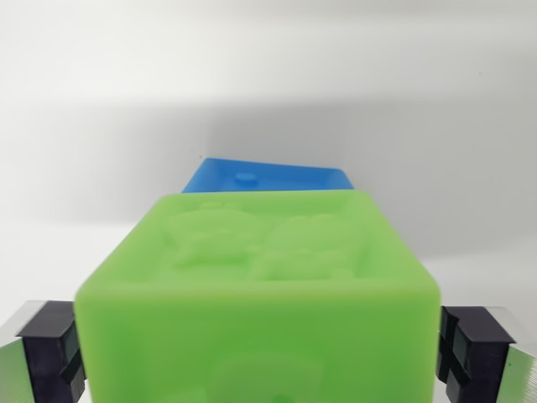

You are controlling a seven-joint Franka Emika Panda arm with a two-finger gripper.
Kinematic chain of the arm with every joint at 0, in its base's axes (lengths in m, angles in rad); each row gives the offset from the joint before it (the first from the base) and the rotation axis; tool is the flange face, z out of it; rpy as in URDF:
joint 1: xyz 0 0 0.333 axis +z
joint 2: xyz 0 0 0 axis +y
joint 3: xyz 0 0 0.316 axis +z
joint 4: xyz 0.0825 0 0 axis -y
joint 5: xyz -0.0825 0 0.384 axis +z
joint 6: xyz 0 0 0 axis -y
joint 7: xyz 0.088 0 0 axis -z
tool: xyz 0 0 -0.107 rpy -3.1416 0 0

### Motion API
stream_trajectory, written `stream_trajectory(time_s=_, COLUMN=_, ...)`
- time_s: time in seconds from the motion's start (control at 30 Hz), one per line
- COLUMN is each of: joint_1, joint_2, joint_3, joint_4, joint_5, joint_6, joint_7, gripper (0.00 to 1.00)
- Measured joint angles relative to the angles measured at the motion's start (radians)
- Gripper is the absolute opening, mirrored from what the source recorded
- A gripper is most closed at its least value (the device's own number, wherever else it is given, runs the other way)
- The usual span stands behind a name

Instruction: Stack cube

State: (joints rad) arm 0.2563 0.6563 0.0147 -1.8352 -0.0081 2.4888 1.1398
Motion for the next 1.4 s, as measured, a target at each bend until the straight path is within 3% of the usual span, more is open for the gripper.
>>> stream_trajectory(time_s=0.6, joint_1=0.000, joint_2=-0.073, joint_3=0.000, joint_4=-0.008, joint_5=0.000, joint_6=-0.061, joint_7=0.000, gripper=1.00)
stream_trajectory(time_s=1.4, joint_1=0.000, joint_2=-0.234, joint_3=0.000, joint_4=0.010, joint_5=0.000, joint_6=-0.239, joint_7=0.000, gripper=1.00)
